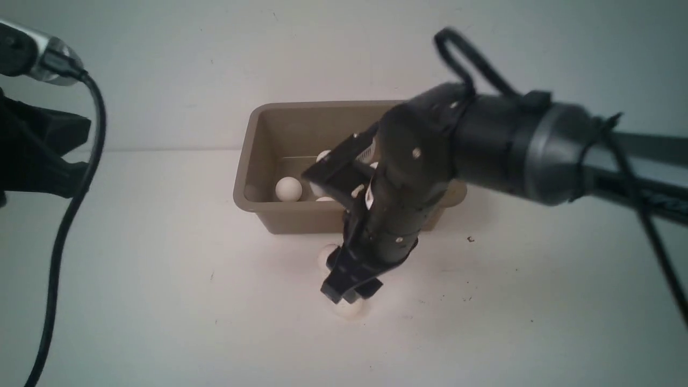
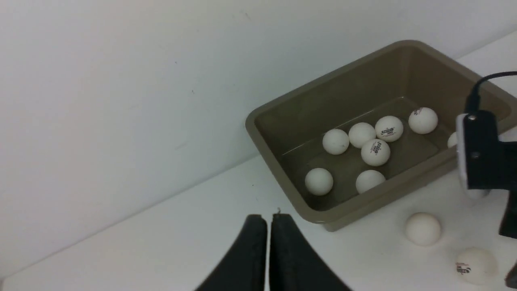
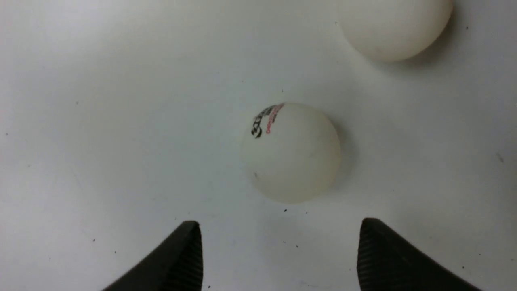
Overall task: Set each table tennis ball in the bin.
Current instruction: Use the right arm to clamp the table tennis ball closest to it, then use the right arm to put the table tennis ball into the box
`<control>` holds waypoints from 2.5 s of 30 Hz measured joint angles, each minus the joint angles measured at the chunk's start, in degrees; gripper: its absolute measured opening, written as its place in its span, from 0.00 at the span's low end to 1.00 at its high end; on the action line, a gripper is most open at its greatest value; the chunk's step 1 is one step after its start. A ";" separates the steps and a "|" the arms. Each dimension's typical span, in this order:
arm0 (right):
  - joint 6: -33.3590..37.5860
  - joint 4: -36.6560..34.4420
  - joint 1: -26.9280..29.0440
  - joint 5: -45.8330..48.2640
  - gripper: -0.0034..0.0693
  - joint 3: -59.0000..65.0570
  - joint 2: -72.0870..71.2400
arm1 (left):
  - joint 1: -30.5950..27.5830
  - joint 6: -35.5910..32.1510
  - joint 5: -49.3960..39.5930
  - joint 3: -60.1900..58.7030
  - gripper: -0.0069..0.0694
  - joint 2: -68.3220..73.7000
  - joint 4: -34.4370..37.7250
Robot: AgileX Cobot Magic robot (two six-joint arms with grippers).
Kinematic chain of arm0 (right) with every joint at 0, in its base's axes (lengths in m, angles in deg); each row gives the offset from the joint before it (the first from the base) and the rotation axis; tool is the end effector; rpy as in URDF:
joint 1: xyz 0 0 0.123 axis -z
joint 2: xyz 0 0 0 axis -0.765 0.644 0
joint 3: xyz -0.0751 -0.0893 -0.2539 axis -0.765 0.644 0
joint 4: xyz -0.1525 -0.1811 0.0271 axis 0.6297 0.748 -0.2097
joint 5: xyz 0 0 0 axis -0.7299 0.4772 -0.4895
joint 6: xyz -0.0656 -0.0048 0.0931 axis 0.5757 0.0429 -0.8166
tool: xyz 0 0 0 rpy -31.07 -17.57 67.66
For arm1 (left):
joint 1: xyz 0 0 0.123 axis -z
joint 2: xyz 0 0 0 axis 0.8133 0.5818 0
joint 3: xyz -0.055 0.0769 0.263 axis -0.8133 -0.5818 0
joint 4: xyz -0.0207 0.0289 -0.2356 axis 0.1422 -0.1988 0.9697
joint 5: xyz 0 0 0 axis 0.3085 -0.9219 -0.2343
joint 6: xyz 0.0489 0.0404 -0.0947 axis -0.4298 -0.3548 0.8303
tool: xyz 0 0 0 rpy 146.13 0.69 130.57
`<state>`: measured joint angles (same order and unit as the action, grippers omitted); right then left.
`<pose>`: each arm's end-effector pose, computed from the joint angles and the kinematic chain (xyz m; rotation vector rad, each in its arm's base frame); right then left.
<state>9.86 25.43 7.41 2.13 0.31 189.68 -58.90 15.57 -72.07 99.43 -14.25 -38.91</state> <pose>0.2945 0.2803 0.1740 -1.2559 2.7086 0.1790 0.1756 -0.0250 0.3765 0.4730 1.8718 -0.0580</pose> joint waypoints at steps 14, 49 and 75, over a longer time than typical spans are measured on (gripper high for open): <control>0.45 -0.05 -0.48 -4.23 0.70 -0.05 0.00 | 0.00 0.00 -4.24 0.00 0.09 -1.50 -0.16; -3.52 6.57 -1.34 -6.98 0.54 -4.13 8.21 | 0.00 0.00 -8.23 0.00 0.09 -1.50 -0.16; -1.96 14.46 9.60 -3.56 0.54 -30.60 12.49 | 0.00 0.00 -11.40 0.00 0.09 -0.40 -0.36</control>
<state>7.89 39.89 17.00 -1.43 -30.29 202.17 -58.90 15.57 -83.47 99.43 -14.65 -39.27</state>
